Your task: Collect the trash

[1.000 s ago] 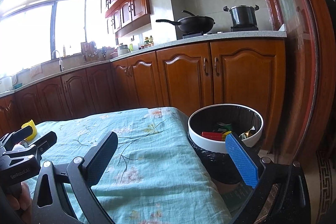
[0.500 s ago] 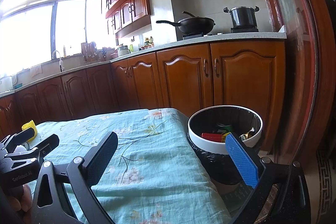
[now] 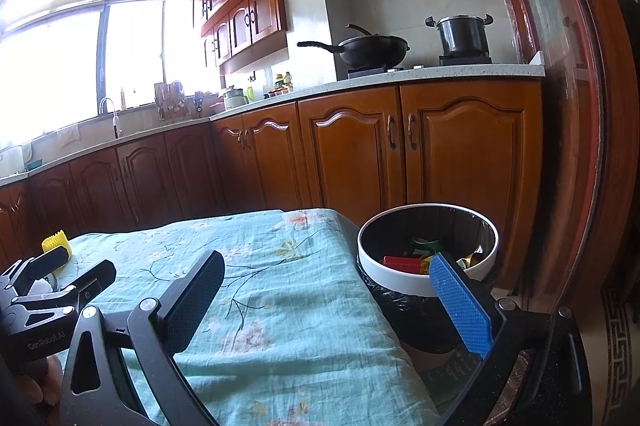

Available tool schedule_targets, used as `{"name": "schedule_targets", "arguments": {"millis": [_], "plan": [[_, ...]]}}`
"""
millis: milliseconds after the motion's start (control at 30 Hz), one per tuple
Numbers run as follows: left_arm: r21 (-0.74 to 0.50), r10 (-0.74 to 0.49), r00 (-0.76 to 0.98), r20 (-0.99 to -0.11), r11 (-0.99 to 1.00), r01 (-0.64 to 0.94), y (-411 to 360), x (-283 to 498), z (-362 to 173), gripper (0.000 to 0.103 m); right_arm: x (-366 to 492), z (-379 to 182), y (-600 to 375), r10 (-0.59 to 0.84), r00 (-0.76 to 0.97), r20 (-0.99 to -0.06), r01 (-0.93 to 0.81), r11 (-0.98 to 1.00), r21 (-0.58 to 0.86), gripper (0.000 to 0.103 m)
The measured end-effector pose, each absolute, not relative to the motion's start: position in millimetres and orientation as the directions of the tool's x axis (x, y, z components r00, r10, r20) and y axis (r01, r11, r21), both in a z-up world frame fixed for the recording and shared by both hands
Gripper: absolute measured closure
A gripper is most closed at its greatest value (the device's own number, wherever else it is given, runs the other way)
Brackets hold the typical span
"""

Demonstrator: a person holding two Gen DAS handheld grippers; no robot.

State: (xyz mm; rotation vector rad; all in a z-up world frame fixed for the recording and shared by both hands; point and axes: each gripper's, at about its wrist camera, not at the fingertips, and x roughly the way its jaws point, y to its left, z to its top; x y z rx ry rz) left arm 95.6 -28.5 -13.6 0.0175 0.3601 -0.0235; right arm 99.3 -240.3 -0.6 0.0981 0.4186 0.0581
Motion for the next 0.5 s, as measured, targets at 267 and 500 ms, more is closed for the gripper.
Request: {"name": "schedule_targets", "arguments": {"millis": [267,500], "plan": [[0.021,-0.018,0.936,-0.351,0.999,0.028,-30.8,94.2,-12.7,0.001,98.3,1.7,-241.5,0.078,0.913,-0.399,-0.036,0.993,0.111,0.000],[0.022,-0.022,0.937,-0.349,0.999,0.031,-31.7,94.0,-12.6,0.001,98.4,1.8,-241.8,0.079,0.914,-0.398,-0.037,0.993,0.112,0.000]]}}
